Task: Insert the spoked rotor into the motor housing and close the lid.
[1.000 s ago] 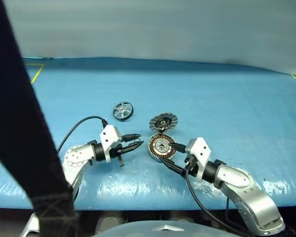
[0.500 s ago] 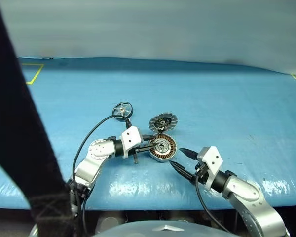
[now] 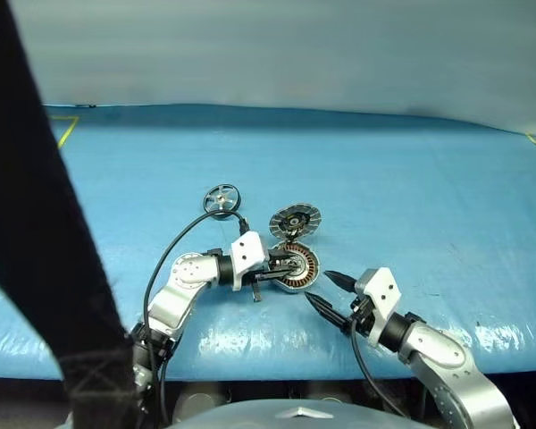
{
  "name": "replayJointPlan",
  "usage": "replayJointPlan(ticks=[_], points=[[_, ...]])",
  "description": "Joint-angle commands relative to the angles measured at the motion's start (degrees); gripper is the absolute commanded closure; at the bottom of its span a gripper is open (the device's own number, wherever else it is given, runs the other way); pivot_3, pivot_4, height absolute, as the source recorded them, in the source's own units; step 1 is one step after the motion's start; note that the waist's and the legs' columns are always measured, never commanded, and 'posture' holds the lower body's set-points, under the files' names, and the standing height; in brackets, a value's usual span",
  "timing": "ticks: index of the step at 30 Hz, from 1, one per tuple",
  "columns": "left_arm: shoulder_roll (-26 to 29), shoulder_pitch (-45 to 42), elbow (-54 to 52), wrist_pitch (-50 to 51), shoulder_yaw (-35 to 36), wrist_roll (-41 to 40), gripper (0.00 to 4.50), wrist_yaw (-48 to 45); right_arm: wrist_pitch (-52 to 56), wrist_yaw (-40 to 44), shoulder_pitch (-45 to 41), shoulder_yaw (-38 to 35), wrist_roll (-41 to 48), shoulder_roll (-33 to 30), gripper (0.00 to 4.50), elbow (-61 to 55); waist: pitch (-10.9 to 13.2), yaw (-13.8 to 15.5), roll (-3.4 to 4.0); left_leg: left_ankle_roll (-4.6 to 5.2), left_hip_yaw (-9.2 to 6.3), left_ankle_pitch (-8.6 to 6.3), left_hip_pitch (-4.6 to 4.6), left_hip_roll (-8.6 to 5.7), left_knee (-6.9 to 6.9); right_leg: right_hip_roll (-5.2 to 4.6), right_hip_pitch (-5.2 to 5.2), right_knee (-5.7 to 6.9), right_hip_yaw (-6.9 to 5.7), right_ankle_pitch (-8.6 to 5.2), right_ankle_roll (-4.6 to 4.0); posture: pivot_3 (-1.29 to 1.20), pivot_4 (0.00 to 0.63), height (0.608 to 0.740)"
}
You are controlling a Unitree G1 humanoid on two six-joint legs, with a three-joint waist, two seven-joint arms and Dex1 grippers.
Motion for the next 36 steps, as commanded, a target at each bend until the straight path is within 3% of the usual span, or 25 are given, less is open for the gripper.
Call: replayJointPlan(ticks=[1,36], points=[[-1.22,-0.59,0.03,0.11,0.12,1.26,3.82,2.86,-0.21,-0.16,-0.15,-0.16,-0.03,-0.09,1.28,-1.16,0.00,0.05,0.00,0.01,0.00,-0.01,0.00,0.00,0.00,0.00,0.00,0.00,0.00,0.03,0.03,0.00,0.150,0.740],[-2.39,-2.85,3.48,0.14,-3.33,3.60,3.82,1.61,-0.66,-2.18,2.17,1.08,-2.51,0.70,1.28,-1.27,-0.01,0.08,0.00,0.05,-0.01,-0.03,-0.01,0.00,0.06,-0.01,0.01,0.01,-0.01,0.03,0.00,0.00,0.150,0.740]])
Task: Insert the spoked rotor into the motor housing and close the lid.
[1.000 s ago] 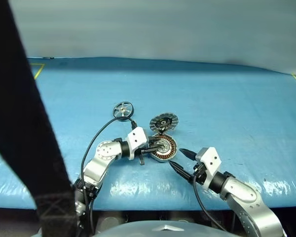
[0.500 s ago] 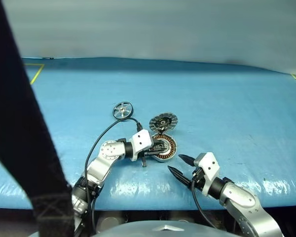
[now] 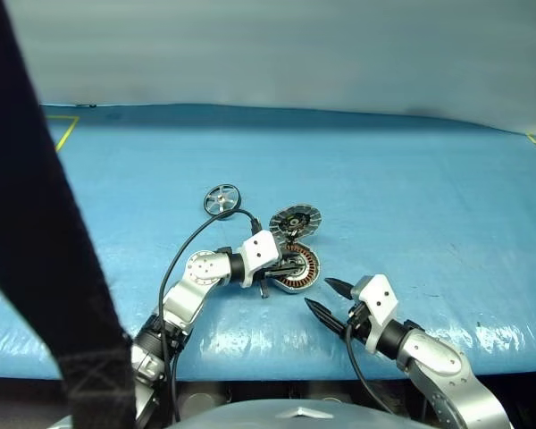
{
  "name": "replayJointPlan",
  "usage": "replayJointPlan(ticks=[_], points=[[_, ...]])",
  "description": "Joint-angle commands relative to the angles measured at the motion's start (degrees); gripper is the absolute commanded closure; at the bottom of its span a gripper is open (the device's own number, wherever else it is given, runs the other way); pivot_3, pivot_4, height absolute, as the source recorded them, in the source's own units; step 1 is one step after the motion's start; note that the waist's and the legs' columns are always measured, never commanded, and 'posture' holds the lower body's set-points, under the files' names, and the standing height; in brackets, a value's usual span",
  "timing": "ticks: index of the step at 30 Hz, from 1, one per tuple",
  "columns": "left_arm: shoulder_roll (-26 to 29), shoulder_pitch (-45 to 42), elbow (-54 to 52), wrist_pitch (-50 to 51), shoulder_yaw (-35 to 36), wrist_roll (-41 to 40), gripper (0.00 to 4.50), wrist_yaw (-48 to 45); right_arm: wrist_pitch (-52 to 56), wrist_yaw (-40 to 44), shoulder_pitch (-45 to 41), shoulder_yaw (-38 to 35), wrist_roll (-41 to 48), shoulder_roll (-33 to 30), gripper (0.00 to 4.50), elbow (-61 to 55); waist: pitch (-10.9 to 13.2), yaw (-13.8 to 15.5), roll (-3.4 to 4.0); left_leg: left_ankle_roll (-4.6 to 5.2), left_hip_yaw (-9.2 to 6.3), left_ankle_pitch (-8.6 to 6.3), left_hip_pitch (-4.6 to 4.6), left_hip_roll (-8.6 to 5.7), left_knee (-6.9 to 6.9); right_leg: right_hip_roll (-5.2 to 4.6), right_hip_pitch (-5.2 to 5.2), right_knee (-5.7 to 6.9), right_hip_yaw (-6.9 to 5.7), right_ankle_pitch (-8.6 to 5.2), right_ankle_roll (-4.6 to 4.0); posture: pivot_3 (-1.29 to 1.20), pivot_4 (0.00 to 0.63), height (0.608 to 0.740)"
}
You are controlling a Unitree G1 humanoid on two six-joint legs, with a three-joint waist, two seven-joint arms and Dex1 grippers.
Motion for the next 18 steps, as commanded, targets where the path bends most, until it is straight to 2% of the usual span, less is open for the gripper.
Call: replayJointPlan(ticks=[1,18], points=[[-0.26,0.74,-1.37,0.24,-0.96,0.24,3.82,-0.48,-1.21,-0.16,-0.30,-0.15,-0.24,0.21,1.28,-1.22,0.00,0.00,0.00,0.00,0.00,0.00,0.00,0.00,0.00,0.00,0.00,0.00,0.00,0.00,0.00,0.00,0.150,0.740],[1.04,1.56,-1.69,1.10,-1.80,1.39,3.82,-1.03,-1.18,-0.13,-0.53,0.14,-1.05,0.26,1.28,-0.94,-0.01,-0.08,0.01,0.00,0.00,0.00,0.01,0.00,0.00,0.00,0.01,0.00,0.00,0.02,-0.02,0.00,0.150,0.740]])
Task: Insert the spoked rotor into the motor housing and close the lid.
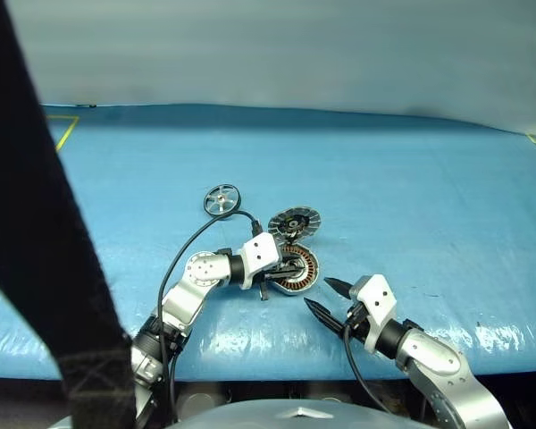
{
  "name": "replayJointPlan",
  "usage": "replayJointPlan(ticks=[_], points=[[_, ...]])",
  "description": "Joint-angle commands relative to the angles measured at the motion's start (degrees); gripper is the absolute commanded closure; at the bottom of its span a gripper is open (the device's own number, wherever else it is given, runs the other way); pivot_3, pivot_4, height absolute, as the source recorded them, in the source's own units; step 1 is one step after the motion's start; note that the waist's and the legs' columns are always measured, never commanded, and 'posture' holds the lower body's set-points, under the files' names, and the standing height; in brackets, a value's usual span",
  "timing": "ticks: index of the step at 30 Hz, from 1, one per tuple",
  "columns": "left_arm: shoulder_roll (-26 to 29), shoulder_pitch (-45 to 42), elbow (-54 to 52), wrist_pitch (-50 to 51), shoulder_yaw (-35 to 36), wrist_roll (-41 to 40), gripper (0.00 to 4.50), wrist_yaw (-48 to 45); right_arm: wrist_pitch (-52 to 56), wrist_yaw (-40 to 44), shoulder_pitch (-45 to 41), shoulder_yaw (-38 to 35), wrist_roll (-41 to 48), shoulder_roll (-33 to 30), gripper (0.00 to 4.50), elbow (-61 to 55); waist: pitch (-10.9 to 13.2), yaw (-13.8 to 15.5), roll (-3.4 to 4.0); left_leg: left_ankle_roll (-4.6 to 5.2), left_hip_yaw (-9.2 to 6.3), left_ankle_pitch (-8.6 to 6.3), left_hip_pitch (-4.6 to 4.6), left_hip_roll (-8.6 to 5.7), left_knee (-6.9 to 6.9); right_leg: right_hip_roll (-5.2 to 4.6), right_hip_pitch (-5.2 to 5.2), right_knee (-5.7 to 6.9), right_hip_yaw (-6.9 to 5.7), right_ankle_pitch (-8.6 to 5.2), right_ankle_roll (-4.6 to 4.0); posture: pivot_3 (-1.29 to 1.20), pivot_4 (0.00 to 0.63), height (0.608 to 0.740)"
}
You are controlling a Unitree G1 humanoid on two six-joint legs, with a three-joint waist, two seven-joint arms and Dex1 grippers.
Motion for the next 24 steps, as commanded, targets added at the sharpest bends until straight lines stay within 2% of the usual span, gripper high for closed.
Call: replayJointPlan(ticks=[1,24], points=[[0.39,0.98,-0.43,0.51,-1.21,0.91,3.82,-0.46,-1.15,-0.05,-0.33,-0.35,0.03,0.15,1.28,-1.00,0.00,0.00,0.00,0.00,0.00,0.00,0.00,0.00,0.00,0.00,0.00,0.00,-0.01,0.00,0.00,0.00,0.150,0.740],[2.05,0.84,-2.11,1.11,-0.58,-0.57,3.82,-2.38,-1.22,0.52,-1.64,-0.29,-0.46,-0.49,1.28,-0.16,-0.01,-0.02,0.01,-0.01,0.00,0.00,0.00,0.00,0.00,0.01,0.01,0.01,0.00,0.01,0.01,0.00,0.150,0.740]])
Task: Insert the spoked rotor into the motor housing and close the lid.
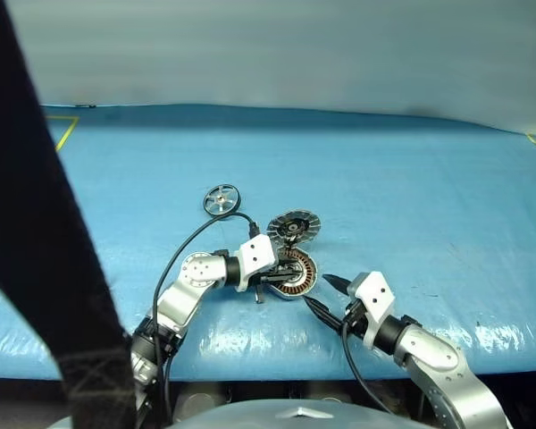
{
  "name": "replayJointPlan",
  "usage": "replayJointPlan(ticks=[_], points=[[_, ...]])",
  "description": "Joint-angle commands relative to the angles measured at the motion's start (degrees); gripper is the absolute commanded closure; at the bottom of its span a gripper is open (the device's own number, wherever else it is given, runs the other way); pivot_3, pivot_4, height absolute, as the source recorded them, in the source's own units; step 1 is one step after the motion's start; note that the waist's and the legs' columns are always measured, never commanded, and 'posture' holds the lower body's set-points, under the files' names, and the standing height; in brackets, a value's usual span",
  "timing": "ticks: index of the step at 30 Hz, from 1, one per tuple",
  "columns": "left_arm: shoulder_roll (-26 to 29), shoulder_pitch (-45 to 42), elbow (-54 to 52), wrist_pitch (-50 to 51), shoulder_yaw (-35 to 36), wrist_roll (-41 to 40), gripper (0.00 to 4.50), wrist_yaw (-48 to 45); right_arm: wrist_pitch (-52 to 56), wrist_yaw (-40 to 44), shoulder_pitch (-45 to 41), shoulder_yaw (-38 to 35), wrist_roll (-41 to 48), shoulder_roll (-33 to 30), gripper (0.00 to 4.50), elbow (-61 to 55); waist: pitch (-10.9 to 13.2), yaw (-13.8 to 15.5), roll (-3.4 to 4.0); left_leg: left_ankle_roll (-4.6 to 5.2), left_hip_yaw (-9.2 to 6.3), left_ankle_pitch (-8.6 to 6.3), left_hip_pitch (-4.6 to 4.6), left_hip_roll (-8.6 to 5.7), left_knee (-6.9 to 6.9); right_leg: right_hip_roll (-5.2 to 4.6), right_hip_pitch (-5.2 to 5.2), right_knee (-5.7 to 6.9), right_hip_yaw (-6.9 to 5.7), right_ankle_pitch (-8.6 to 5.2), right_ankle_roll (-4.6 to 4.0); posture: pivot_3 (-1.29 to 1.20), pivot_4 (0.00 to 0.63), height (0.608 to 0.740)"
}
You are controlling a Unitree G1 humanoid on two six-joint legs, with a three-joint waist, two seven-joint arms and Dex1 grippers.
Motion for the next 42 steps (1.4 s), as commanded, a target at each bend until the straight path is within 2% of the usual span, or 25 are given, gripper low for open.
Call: replayJointPlan(ticks=[1,17,27,36,42], points=[[0.11,0.28,-0.33,-0.16,-0.57,0.57,3.82,-0.24,-1.22,0.31,-0.19,-0.51,-0.08,-0.25,1.28,-0.36,0.00,0.00,0.00,0.00,0.00,0.00,0.00,0.00,0.00,0.00,0.00,0.00,0.00,0.00,0.00,0.00,0.150,0.740],[1.35,0.89,-1.43,-1.20,-0.40,-0.75,3.82,-2.69,-1.84,0.13,-0.75,0.17,-0.96,-0.12,1.28,0.86,0.00,-0.04,0.00,0.00,0.00,0.00,0.00,0.01,0.00,0.01,-0.01,0.01,0.00,0.00,-0.01,0.00,0.150,0.740],[-0.85,0.86,-3.04,-1.05,2.98,-4.28,3.82,-0.80,-2.10,0.23,-0.56,0.38,-1.36,-0.05,1.28,1.34,0.00,0.00,0.00,-0.01,0.00,0.00,-0.01,0.01,0.01,0.01,-0.01,0.01,0.00,0.01,0.00,0.00,0.150,0.740],[3.24,2.64,-6.93,0.53,1.94,-3.56,3.82,-2.97,-2.22,0.35,-1.19,0.40,-1.67,0.03,1.28,1.90,0.00,-0.04,0.01,-0.01,0.01,0.00,-0.01,0.01,0.04,0.00,-0.01,0.01,0.01,-0.01,-0.02,0.00,0.150,0.740],[1.35,2.38,-5.34,0.30,1.20,-1.79,3.82,-0.59,-2.41,0.50,-1.51,0.70,-2.02,0.07,1.28,2.31,0.00,0.05,0.01,-0.01,0.01,0.00,-0.01,0.01,0.08,0.00,0.00,0.01,0.01,-0.08,-0.03,0.00,0.150,0.740]])
